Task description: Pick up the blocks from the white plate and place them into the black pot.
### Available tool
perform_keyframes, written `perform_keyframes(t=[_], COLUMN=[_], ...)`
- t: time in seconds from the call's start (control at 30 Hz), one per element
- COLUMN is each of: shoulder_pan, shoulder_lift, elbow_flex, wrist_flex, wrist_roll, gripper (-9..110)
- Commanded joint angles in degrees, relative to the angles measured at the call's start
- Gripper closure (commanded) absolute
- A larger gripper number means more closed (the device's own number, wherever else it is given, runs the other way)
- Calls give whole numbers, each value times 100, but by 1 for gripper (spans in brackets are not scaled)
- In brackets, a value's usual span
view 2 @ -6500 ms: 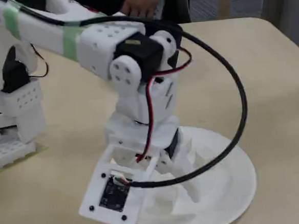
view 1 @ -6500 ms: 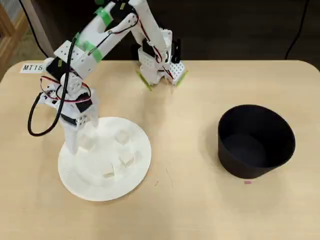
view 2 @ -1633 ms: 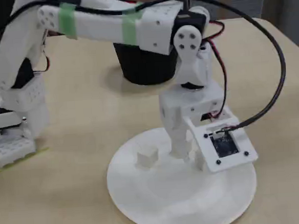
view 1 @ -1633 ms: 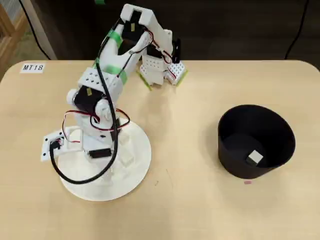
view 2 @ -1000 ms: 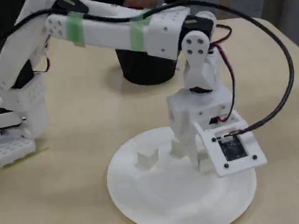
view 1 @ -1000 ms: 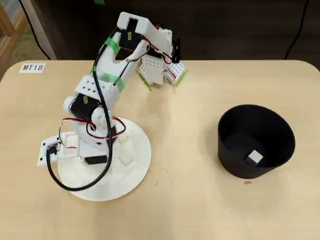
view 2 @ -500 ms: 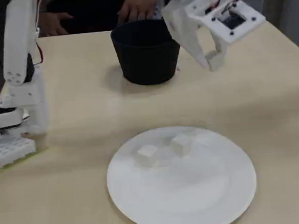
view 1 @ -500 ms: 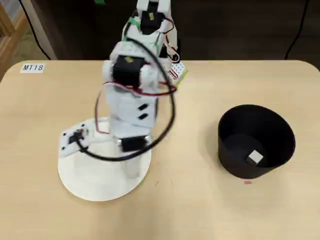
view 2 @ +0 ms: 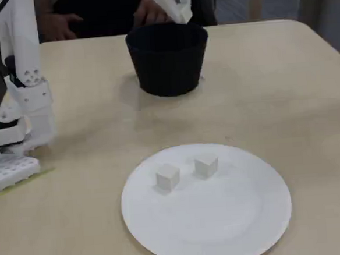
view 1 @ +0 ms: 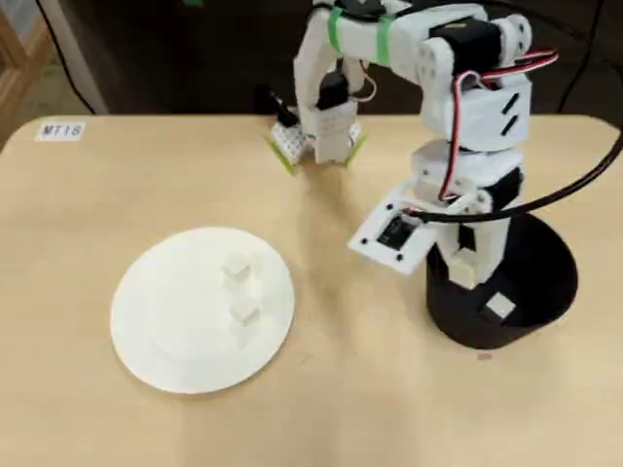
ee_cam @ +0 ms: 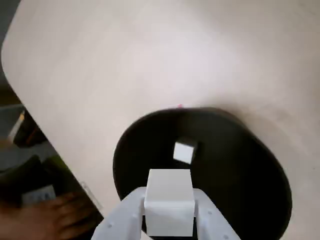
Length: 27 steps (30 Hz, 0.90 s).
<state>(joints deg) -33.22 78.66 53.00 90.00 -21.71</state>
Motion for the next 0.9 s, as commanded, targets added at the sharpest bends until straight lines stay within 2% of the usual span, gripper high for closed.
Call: perform_keyframes(t=[0.0, 0.5, 0.63, 0.87], shoulder_pan=[-316, -448, -396, -308], shoulder_lift=[79, -756, -686, -483], elbow_flex=[114, 141, 141, 141], wrist_flex=[-149, -114, 44, 62], wrist_roll=[70, 70, -105, -185], gripper=[104, 103, 88, 84])
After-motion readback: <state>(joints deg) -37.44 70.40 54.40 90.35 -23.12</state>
